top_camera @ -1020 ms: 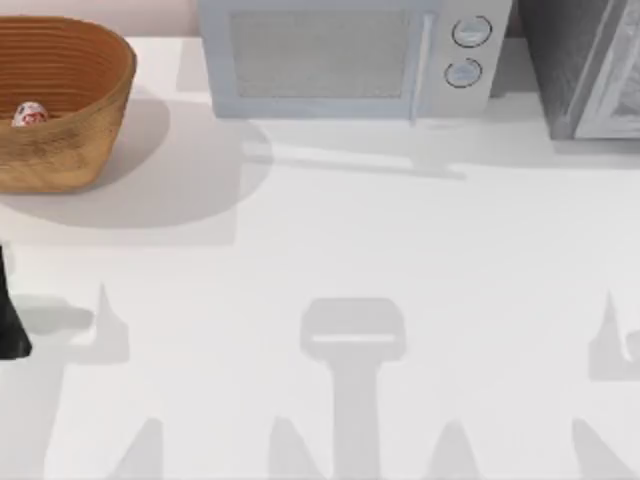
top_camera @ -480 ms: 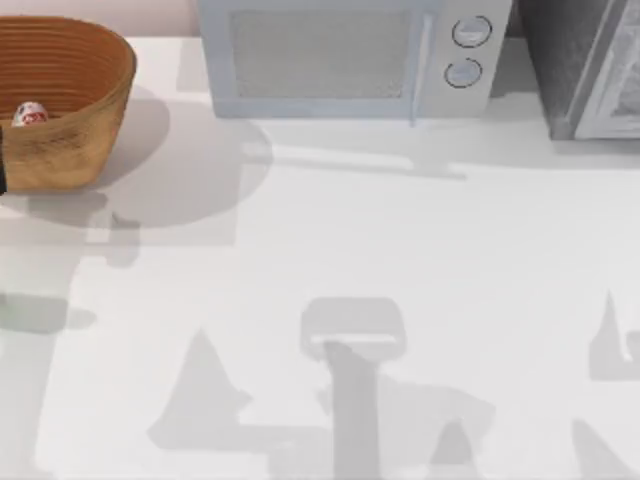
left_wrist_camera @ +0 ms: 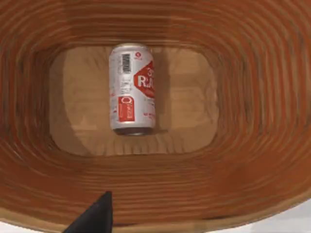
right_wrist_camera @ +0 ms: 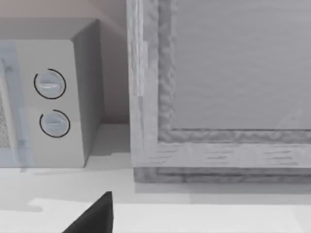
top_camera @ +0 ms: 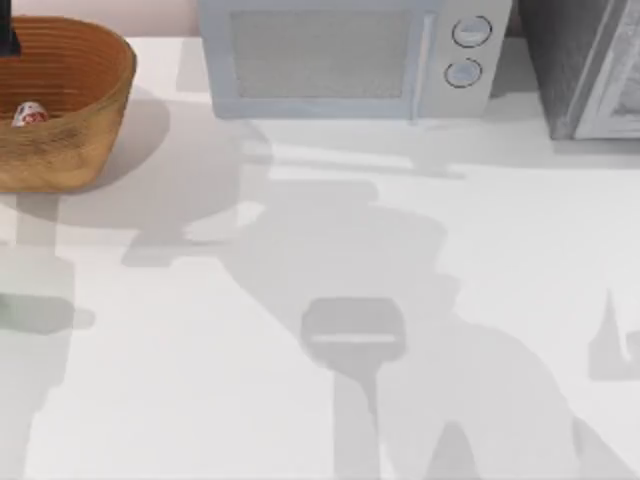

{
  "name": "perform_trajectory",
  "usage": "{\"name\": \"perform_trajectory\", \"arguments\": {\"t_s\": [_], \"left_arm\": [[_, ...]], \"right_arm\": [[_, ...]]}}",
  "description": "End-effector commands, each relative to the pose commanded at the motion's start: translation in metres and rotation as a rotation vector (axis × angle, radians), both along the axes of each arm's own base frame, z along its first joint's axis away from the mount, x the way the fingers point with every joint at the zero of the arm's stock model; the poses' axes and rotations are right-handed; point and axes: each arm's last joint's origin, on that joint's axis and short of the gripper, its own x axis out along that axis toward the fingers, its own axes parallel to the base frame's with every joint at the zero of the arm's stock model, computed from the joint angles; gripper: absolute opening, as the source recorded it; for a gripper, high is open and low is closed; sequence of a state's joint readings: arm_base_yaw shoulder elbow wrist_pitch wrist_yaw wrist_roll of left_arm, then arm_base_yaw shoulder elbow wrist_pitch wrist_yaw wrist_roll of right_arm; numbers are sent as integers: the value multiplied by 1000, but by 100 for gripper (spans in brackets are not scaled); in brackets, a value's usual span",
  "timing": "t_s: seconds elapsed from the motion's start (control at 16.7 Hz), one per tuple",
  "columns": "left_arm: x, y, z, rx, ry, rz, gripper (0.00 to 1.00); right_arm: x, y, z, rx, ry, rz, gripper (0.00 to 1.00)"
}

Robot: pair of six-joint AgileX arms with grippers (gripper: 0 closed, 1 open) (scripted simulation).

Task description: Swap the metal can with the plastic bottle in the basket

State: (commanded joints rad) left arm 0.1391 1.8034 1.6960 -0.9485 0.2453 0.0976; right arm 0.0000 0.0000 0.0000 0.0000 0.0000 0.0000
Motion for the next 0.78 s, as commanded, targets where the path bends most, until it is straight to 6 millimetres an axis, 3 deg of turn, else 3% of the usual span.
{"name": "perform_trajectory", "arguments": {"t_s": [0.18,0.36,0.6,0.78], "left_arm": [[52,15,-31,-26,126,-10,100],[88,27,-70,-50,235,-20,100],[112,35,-111,-71,329,-29,100],[116,36,-119,-74,347,-31,100]], "right_arm": [[0,0,0,0,0,0,100],[0,0,0,0,0,0,100],[0,0,0,0,0,0,100],[0,0,0,0,0,0,100]]}}
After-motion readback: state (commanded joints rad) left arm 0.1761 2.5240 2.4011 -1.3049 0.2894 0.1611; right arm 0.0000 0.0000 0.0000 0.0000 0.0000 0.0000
